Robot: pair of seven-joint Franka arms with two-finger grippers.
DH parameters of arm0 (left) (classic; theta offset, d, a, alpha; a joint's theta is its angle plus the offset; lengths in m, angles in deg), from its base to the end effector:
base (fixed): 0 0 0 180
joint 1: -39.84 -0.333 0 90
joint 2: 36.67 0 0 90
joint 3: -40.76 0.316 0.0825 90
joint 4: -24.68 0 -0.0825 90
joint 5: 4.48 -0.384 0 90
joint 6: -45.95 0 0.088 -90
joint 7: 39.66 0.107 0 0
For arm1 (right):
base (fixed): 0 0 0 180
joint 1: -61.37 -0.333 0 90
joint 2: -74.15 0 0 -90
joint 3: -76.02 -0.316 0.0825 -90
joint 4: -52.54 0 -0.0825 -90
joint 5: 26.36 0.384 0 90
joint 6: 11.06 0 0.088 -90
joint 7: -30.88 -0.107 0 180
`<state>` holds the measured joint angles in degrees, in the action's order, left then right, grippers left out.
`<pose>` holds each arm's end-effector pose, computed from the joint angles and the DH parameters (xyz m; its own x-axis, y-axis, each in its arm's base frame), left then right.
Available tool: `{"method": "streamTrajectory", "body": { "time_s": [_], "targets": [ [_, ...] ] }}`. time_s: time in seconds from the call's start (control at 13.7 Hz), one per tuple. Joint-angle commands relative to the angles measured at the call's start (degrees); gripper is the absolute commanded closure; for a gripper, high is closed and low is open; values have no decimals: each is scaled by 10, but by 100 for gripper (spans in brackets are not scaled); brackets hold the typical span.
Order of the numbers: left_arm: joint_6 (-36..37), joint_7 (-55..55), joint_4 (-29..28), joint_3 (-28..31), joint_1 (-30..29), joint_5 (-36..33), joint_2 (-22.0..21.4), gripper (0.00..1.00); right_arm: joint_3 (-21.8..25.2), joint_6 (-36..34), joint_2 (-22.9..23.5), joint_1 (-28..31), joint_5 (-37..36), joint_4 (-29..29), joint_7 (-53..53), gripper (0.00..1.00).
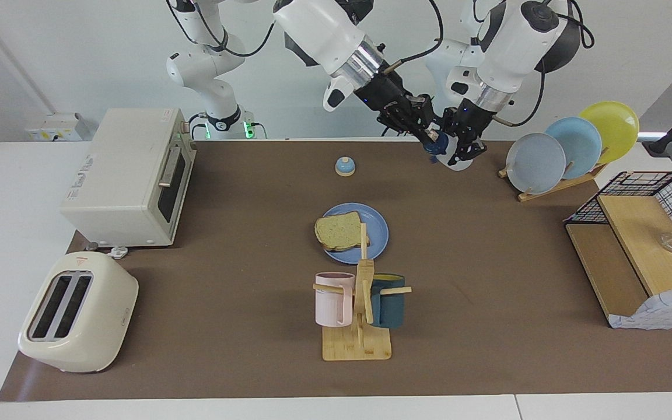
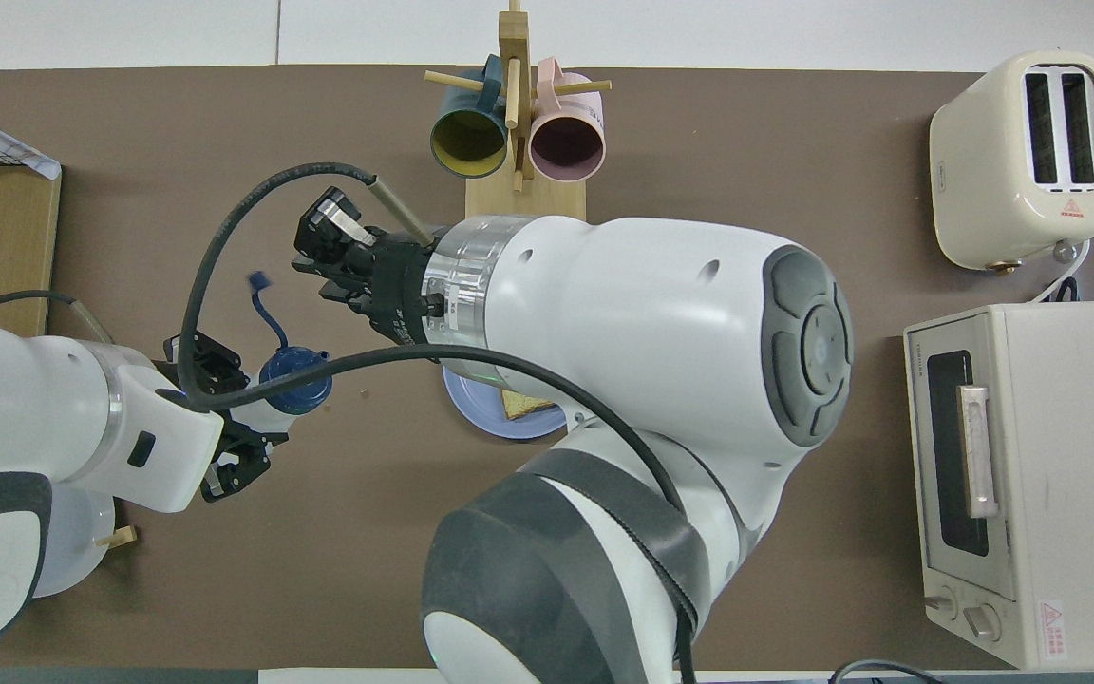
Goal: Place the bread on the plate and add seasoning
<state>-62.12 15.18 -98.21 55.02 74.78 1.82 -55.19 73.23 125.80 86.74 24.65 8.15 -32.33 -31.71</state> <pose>0.4378 -0.1630 0.5385 0.2716 -0.9456 0.1791 -0.9623 -0.2642 0.0643 0.5215 0.4315 0.6303 0.8022 -0.5300 -0.2748 -0.5413 -0.4515 -0.7093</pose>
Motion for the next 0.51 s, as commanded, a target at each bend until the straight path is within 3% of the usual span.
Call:
{"method": "streamTrajectory", "body": {
  "time_s": [0.0, 0.44],
  "targets": [
    [5, 3, -10, 2, 0, -2, -13, 100, -1, -30, -26, 10, -35, -37, 67, 0],
    [-7, -8, -3, -19, 0, -42, -4, 100, -1, -309, -56, 120, -211, -50, 265, 0]
  ]
}}
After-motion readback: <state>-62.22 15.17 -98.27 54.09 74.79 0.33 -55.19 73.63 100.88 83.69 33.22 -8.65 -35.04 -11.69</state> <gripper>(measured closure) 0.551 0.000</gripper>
